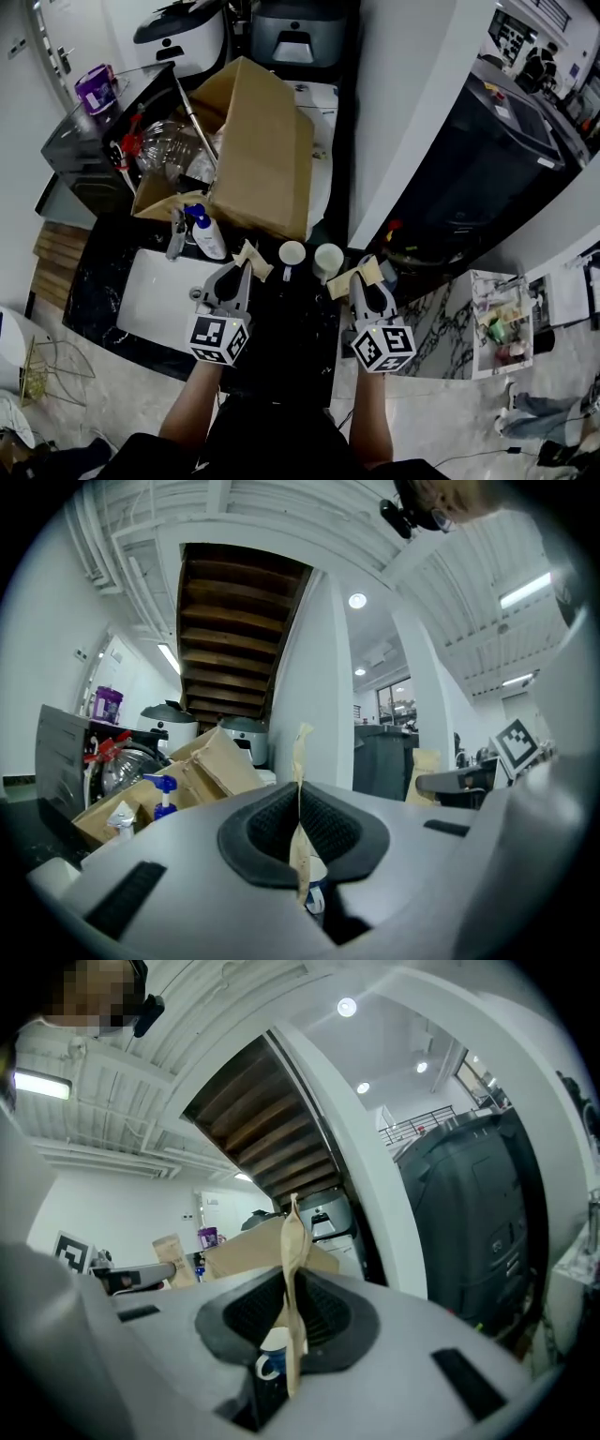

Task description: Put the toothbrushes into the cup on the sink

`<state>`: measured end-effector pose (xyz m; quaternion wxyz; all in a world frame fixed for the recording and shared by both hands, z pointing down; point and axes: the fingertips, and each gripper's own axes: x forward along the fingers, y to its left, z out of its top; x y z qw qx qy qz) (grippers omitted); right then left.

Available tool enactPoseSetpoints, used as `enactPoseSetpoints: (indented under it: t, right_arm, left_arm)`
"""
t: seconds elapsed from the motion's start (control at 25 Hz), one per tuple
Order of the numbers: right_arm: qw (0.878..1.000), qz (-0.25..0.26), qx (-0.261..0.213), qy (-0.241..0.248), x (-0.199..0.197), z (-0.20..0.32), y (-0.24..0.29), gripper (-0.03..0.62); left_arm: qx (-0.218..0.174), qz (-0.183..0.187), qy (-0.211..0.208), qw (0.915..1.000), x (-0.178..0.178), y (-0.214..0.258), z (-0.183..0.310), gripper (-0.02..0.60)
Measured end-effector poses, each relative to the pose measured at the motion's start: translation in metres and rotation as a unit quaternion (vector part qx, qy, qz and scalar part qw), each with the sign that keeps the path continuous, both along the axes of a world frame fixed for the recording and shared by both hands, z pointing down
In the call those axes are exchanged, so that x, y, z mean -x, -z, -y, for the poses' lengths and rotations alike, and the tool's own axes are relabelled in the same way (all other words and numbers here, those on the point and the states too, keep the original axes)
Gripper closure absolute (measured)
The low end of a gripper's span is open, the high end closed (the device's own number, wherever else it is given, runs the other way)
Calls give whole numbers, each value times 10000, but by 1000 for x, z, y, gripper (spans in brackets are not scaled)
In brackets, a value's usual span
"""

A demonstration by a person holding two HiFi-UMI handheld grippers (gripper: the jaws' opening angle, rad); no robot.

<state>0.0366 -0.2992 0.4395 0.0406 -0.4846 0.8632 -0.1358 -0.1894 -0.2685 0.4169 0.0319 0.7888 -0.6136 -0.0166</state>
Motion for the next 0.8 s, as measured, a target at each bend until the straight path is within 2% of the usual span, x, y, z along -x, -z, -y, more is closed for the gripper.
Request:
enactPoseSetpoints:
  t: [0.4, 0.8]
  right_arm:
    - [9983, -170, 73, -550, 13, -3, 2, 549]
    - [9958, -249, 240, -845, 14, -6, -8, 549]
  left_arm:
    - [-139, -194, -862, 9960, -9, 7, 62, 577]
    - [-5, -281, -1313, 9909, -23, -11, 90, 577]
